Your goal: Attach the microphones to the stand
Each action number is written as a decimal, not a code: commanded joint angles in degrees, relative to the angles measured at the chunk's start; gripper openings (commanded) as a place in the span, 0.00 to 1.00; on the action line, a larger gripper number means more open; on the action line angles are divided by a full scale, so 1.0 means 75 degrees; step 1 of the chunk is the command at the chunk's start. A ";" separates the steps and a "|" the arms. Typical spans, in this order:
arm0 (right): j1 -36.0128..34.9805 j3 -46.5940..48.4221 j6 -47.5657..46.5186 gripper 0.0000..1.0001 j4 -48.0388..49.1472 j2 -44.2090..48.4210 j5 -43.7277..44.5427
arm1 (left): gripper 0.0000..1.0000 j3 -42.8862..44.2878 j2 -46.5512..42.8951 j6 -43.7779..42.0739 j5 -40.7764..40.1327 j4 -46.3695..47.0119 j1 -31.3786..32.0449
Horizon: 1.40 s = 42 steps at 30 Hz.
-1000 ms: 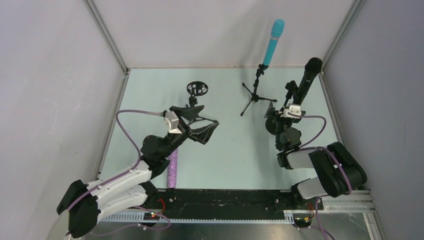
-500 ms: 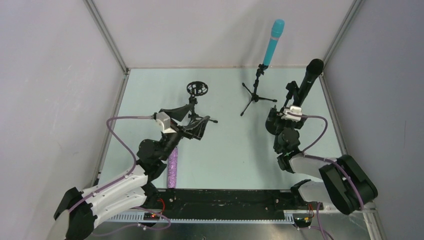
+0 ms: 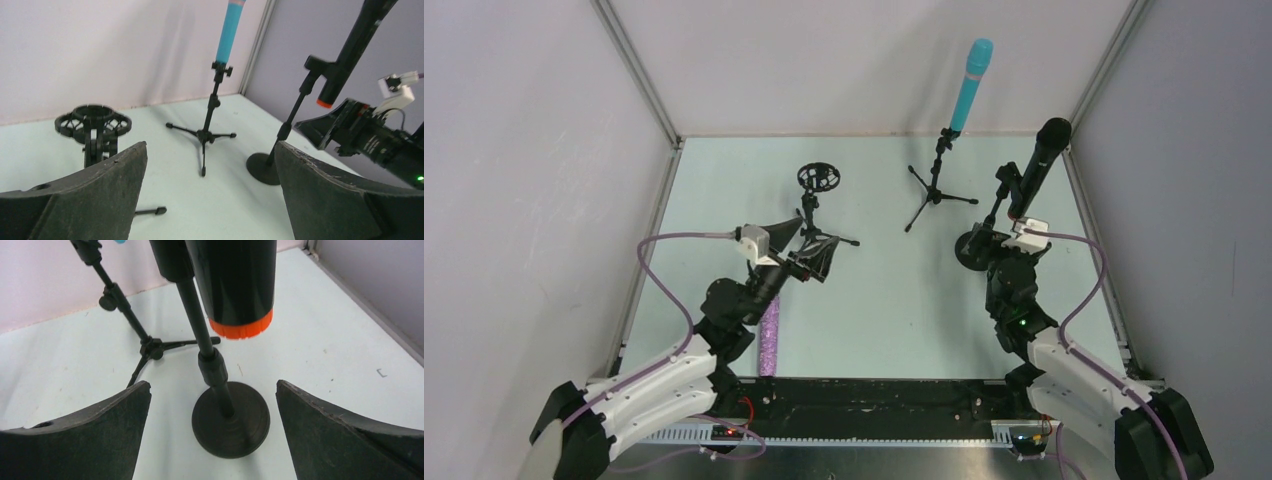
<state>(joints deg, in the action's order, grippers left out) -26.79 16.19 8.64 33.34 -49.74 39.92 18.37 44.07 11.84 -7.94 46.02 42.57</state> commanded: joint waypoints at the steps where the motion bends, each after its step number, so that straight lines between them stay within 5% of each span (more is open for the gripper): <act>1: -0.0050 0.0283 0.0861 0.99 -0.1703 0.0506 -0.0613 | 1.00 -0.0215 -0.0121 0.0438 -0.0460 -0.0760 -0.0057; 13: -0.0560 0.0282 0.2152 1.00 -0.3999 0.1392 -0.0944 | 1.00 -0.0538 -0.0017 0.1788 -0.1369 -0.2324 -0.0052; 21: -0.0693 0.0288 0.2931 0.99 -0.4915 0.1367 -0.1353 | 1.00 0.0382 0.1210 0.2606 -0.1937 -0.3809 -0.0214; 42: -0.1435 0.0264 0.3793 0.99 -0.5548 0.0758 -0.1678 | 0.99 0.4111 0.5122 -0.0909 -0.1347 -0.4331 -0.1403</act>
<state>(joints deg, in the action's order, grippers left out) -36.82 16.32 35.88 -8.32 -44.01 26.41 44.71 79.37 11.66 -20.86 12.71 35.38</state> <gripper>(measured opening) 0.993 0.996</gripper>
